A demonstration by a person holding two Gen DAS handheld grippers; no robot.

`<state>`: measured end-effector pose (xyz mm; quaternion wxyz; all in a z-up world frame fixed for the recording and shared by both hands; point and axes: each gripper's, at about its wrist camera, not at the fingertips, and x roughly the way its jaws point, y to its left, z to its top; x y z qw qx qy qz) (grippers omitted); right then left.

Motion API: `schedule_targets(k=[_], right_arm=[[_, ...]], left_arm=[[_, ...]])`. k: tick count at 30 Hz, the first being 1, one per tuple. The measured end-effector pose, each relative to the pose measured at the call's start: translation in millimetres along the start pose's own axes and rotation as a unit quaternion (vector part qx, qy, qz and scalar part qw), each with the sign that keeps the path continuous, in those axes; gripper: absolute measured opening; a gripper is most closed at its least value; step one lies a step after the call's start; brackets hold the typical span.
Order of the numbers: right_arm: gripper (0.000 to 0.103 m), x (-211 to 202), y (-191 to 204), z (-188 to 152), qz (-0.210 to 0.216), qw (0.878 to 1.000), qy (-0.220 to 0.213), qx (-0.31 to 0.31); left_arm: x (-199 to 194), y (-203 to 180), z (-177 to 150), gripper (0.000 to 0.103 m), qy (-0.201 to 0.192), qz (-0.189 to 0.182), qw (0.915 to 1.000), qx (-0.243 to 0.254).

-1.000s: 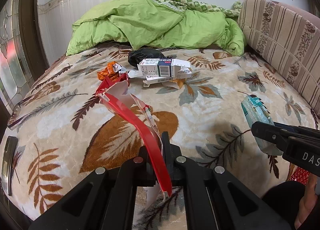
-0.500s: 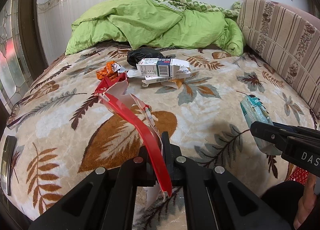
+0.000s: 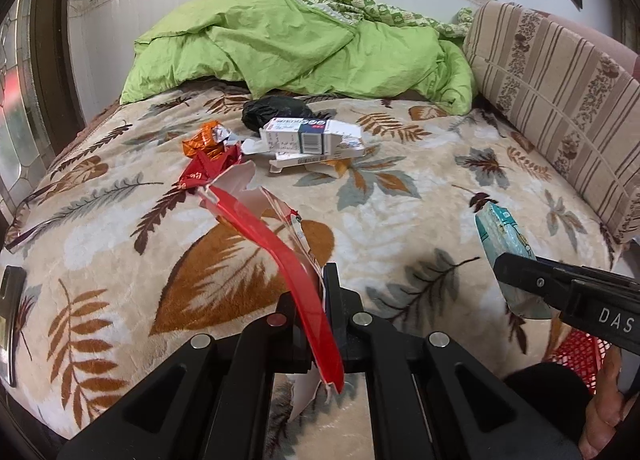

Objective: Collect trash
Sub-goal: 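Lift the red carton and teal packet above the bed with both grippers, then move both grippers over the red mesh basket and open them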

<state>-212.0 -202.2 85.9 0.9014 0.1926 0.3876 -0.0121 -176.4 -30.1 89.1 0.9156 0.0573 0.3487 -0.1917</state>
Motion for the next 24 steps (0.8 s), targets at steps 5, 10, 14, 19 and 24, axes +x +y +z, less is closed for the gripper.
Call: schedule_targets(k=[5,10,14,19,24], right_arm=[[0.035,-25.6,-9.1,-1.5,0.007,1.000,-0.014,0.017],[0.035,-50.6,-25.1,-5.0,0.014,0.999,-0.020,0.042],[0.035,-78.3,-50.9,-15.4,0.007,0.997,-0.033,0.072],[0.035,-115.2,-89.9,-31.4,-0.019,0.992,-0.052,0.116],[0.035,-163.6,-135.4,-52.3,-0.064,0.982,-0.081,0.160]], left_arm=[[-17.2,-13.8,4.6,0.004,-0.001,-0.033,0.9994,0.014],[-34.3,-41.6,10.2,0.004,0.001,-0.096,0.9947,0.038],[-45.0,-66.8,16.9,0.004,0.010,-0.161,0.9850,0.062],[-54.3,-112.7,23.2,0.004,0.027,-0.233,0.9664,0.105],[-56.4,-170.9,22.8,0.004,0.064,-0.302,0.9406,0.143]])
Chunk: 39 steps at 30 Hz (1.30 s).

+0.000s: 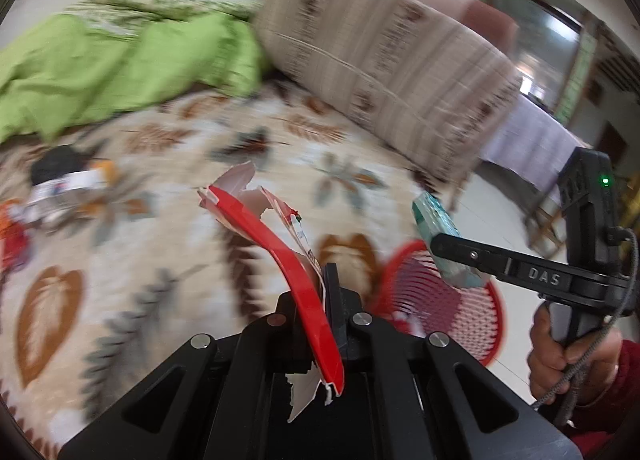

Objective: Collect trash
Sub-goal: 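Move both grippers over the red mesh basket and open them, then bring both open grippers back over the trash on the bed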

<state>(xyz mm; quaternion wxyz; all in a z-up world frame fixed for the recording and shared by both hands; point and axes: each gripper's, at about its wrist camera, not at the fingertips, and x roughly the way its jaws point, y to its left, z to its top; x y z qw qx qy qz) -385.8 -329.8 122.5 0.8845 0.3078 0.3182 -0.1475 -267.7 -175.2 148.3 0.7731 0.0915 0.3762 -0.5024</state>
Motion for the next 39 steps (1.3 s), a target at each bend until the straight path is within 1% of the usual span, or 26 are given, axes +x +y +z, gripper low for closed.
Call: schedule_targets(k=[3,6,9,10,12,13,14,16,19,23,26,29,31,36,39], right_arm=[[0.035,-23.5,-32.9,-0.9,-0.025,0.999,-0.012,0.029],[0.035,-43.4,-61.6,-6.6,-0.048,0.997,-0.019,0.053],[0.036,-51.7,-78.2,-12.1,-0.061,0.995,-0.019,0.072],[0.039,-52.8,-83.2,-13.7,-0.065,0.995,-0.018,0.078],[0.045,-53.4,-93.1,-17.3,-0.076,0.993,-0.017,0.090],[0.051,-51.0,-95.3,-17.9,-0.080,0.992,-0.014,0.092],[0.051,-50.1,-99.8,-18.9,-0.087,0.991,-0.010,0.098],[0.051,-50.2,-103.1,-19.3,-0.087,0.991,-0.009,0.102],[0.051,-50.2,-99.8,-15.6,-0.083,0.992,-0.015,0.094],[0.051,-42.7,-86.8,-8.3,-0.061,0.994,-0.017,0.083],[0.051,-32.5,-69.2,-4.2,-0.041,0.997,-0.012,0.066],[0.051,-19.2,-51.6,-1.7,-0.021,0.999,0.000,0.048],[0.051,-8.9,-35.4,-0.5,-0.008,1.000,0.008,0.029],[0.051,13.3,2.4,3.6,0.023,0.999,0.026,-0.015],[0.051,25.8,33.6,8.3,0.041,0.997,0.036,-0.058]], left_arm=[[23.6,-30.4,7.0,0.004,0.028,-0.045,0.9984,0.020],[47.4,-63.5,6.8,0.004,0.060,-0.083,0.9938,0.045],[69.7,-88.8,4.2,0.004,0.090,-0.110,0.9880,0.060],[77.1,-96.0,3.3,0.004,0.097,-0.112,0.9866,0.067],[90.0,-104.4,2.4,0.015,0.108,-0.100,0.9858,0.079],[92.1,-104.6,2.3,0.031,0.112,-0.097,0.9858,0.079],[92.1,-104.0,2.6,0.042,0.110,-0.096,0.9867,0.071],[85.0,-93.6,2.7,0.042,0.100,-0.101,0.9879,0.062],[73.8,-77.8,6.5,0.042,0.088,-0.093,0.9907,0.047],[54.1,-52.2,6.5,0.043,0.069,-0.073,0.9947,0.022],[40.1,-28.0,4.7,0.044,0.053,-0.037,0.9979,0.005],[27.4,-4.2,1.2,0.045,0.040,-0.003,0.9991,-0.012],[17.3,14.6,-1.0,0.045,0.032,0.020,0.9989,-0.029],[-6.0,56.1,-9.6,0.045,0.018,0.056,0.9960,-0.068],[-17.4,80.3,-15.0,0.046,0.010,0.074,0.9928,-0.094]])
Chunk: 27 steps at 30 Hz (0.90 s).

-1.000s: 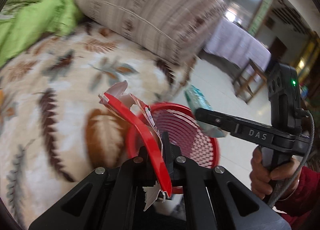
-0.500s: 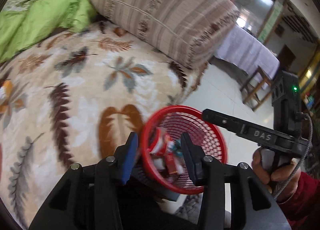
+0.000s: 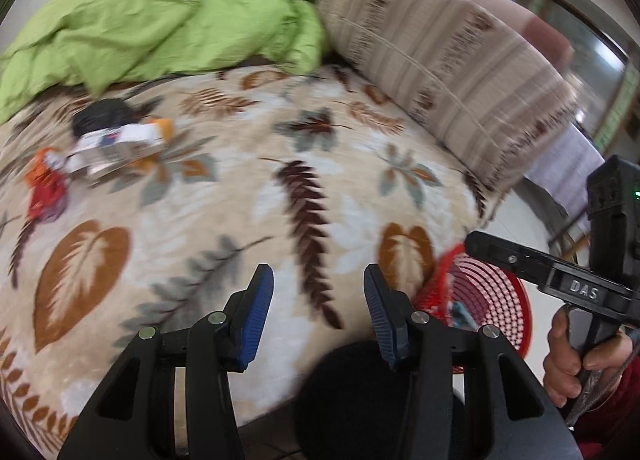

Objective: Collect trash
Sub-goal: 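Bring both open grippers back over the trash on the bed, then grasp the white medicine box with the right gripper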

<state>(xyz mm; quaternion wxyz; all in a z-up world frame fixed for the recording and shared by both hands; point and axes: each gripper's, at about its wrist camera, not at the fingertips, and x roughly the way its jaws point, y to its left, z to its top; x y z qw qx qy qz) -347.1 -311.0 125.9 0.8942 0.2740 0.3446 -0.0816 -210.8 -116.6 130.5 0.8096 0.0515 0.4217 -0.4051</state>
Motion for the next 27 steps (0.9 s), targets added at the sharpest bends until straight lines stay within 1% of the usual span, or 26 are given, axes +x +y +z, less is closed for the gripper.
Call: schedule_targets(k=[4,8,12,15,21,25,27], right_arm=[[0.052,18.4,32.2,10.3,0.016,0.999,0.013,-0.047],[0.053,38.8,58.7,20.4,0.031,0.996,0.027,-0.080],[0.055,61.3,88.4,32.1,0.046,0.991,0.039,-0.120],[0.057,81.9,113.6,44.0,0.055,0.984,0.048,-0.161],[0.058,130.8,172.2,73.8,0.078,0.963,0.055,-0.250],[0.061,176.2,215.5,90.0,0.081,0.943,0.056,-0.317],[0.061,199.2,230.9,94.9,0.078,0.936,0.062,-0.338]], left_arm=[[-8.1,32.2,-0.8,0.046,-0.010,0.019,0.9992,-0.035],[-16.3,65.0,-1.7,0.046,-0.019,0.036,0.9965,-0.073],[-24.2,100.1,-1.9,0.046,-0.030,0.060,0.9913,-0.113],[-30.3,127.5,-2.4,0.046,-0.038,0.073,0.9863,-0.143],[-40.6,174.8,-7.5,0.046,-0.046,0.105,0.9744,-0.194],[-44.3,205.1,-12.7,0.047,-0.046,0.126,0.9646,-0.227],[-47.5,217.6,-15.2,0.047,-0.049,0.140,0.9607,-0.235]])
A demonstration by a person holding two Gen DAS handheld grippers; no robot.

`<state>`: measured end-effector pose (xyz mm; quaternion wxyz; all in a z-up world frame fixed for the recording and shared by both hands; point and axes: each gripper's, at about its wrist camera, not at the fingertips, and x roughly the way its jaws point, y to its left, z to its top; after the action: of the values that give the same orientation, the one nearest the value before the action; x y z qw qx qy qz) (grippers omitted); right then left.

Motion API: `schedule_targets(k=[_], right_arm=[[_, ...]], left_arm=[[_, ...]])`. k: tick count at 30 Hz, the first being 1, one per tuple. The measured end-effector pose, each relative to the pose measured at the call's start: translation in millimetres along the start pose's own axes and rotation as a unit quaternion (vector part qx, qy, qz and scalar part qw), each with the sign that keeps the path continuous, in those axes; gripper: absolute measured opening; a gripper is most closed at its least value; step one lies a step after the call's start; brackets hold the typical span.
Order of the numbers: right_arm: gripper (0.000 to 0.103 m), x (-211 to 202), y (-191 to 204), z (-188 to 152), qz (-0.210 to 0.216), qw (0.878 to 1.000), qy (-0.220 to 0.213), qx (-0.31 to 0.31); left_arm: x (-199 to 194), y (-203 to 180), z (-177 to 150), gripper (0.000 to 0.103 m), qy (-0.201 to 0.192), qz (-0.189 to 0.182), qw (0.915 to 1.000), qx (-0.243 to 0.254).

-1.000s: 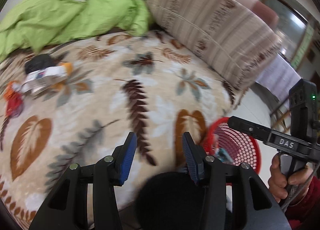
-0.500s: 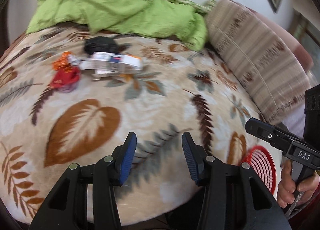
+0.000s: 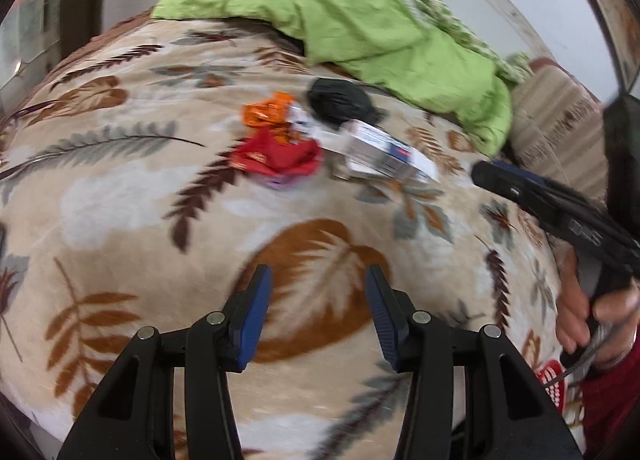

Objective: Collect trash
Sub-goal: 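Grasp the white medicine box with the right gripper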

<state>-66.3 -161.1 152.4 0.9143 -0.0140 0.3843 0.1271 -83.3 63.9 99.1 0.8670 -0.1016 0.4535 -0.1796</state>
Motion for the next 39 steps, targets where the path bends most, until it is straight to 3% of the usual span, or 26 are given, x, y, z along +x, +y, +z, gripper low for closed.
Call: schedule_targets(k=[6,12,13,15,18,21,24,29,31,34,39], right_arm=[[0.061,76.8,8.7,34.0,-0.010,0.996,0.047,-0.076],[0.060,120.3,14.7,38.1,-0.033,0.986,0.087,-0.137],[0.055,124.2,15.6,36.2,-0.039,0.984,0.094,-0.145],[0.042,124.1,15.9,32.0,-0.042,0.983,0.095,-0.149],[0.039,113.5,15.8,24.1,-0.051,0.986,0.084,-0.136],[0.037,88.4,11.5,14.7,-0.040,0.993,0.061,-0.090],[0.037,54.4,4.7,-1.8,-0.019,0.999,0.036,-0.028],[0.037,16.3,6.4,-35.3,0.009,0.999,0.016,0.032],[0.037,7.0,5.1,-49.1,0.018,0.998,0.015,0.057],[0.037,-2.1,4.3,-61.6,0.022,0.996,0.009,0.082],[0.037,-8.7,-0.6,-78.4,0.018,0.992,-0.001,0.122]], left_arm=[[2.3,28.7,16.3,0.050,-0.011,0.015,0.9996,-0.022],[17.0,42.7,36.9,0.059,-0.014,0.019,0.9995,-0.020],[19.9,43.6,39.9,0.061,-0.016,0.020,0.9995,-0.020],[28.8,45.4,48.1,0.061,-0.016,0.021,0.9995,-0.020],[45.1,44.1,58.6,0.062,-0.007,0.021,0.9997,-0.010],[62.2,36.0,67.6,0.071,-0.001,0.024,0.9997,0.009],[76.0,28.4,75.4,0.078,-0.009,0.036,0.9989,0.027],[111.3,15.6,81.6,0.081,0.018,0.056,0.9967,0.056],[124.6,10.2,79.7,0.081,0.022,0.082,0.9936,0.074],[127.3,5.4,79.8,0.080,-0.006,0.106,0.9903,0.089],[116.2,16.2,80.5,0.049,-0.026,0.091,0.9942,0.052]])
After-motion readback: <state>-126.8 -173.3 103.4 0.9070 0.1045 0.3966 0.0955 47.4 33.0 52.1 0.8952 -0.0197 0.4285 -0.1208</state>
